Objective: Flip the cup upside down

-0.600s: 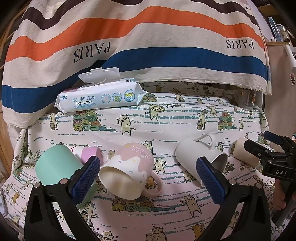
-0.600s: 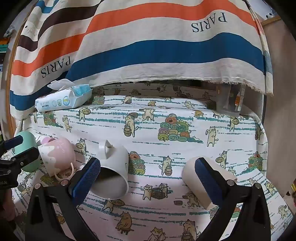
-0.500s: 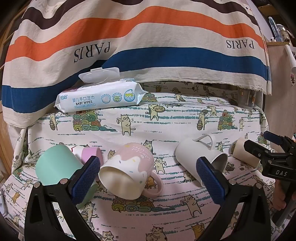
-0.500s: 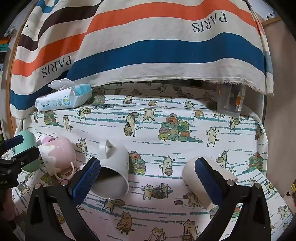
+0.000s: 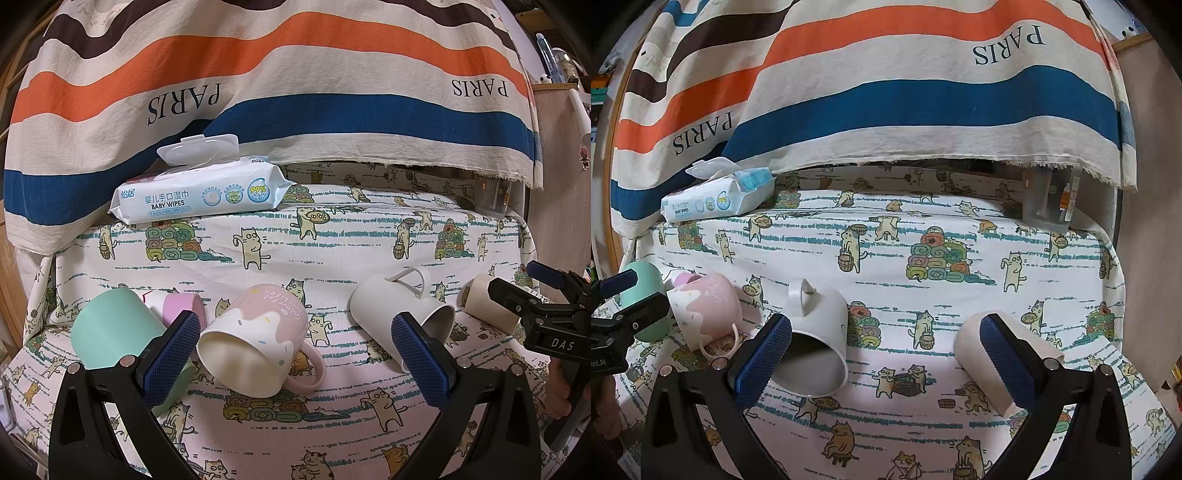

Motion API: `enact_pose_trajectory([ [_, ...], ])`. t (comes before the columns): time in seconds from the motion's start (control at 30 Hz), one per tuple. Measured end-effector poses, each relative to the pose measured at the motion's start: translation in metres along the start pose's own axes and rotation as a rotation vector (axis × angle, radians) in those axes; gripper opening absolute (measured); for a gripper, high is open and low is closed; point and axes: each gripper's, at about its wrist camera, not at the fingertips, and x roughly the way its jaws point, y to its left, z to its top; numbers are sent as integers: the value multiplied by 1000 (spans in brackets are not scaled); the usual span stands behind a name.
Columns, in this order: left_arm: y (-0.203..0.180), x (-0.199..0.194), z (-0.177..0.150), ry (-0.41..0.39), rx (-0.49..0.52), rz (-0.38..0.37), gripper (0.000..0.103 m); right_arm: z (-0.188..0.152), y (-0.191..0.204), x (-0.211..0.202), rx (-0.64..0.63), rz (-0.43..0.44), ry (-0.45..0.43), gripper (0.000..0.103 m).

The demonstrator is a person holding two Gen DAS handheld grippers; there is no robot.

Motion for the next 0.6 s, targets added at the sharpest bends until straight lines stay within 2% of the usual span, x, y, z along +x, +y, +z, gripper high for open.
enact_pose_trajectory([
  [0.43, 0, 0, 0, -1, -2, 2, 103, 0, -1, -1, 3, -1, -1, 102],
  [0.6, 1, -4, 7, -10, 28, 9, 103, 5, -9, -5, 29, -16, -32, 102],
])
